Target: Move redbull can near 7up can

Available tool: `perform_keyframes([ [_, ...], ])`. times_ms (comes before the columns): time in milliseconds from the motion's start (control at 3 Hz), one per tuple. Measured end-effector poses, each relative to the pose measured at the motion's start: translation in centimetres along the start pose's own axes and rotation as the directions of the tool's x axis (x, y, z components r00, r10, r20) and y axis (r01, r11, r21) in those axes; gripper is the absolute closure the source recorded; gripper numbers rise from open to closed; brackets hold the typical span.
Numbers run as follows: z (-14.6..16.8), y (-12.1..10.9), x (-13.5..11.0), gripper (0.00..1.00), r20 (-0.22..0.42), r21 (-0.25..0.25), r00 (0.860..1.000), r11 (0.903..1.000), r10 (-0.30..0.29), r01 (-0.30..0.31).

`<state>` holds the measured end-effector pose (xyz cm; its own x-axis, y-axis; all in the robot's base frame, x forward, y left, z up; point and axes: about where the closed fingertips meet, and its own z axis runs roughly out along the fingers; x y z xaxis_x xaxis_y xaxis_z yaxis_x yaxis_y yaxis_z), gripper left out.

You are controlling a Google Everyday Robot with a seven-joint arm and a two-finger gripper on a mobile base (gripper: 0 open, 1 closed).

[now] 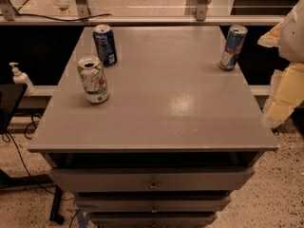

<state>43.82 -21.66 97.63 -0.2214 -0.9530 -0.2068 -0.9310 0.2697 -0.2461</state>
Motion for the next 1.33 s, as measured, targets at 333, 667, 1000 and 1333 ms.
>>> perform_keyframes([
  [333, 0.0, 0.0, 0.0, 0.0, 0.0, 0.0, 1.0, 1.0, 0.0, 0.0],
  [667, 0.2, -0.5, 0.2, 0.0, 0.016, 0.021, 1.0, 0.9998, 0.004, -0.005],
  [1000, 1.5, -2.2, 1.6, 0.0, 0.045, 0.071, 0.999, 0.997, 0.026, -0.029],
  [1333, 3.3, -6.3, 3.4, 0.0, 0.115, 0.145, 0.99, 0.9849, 0.078, -0.094],
])
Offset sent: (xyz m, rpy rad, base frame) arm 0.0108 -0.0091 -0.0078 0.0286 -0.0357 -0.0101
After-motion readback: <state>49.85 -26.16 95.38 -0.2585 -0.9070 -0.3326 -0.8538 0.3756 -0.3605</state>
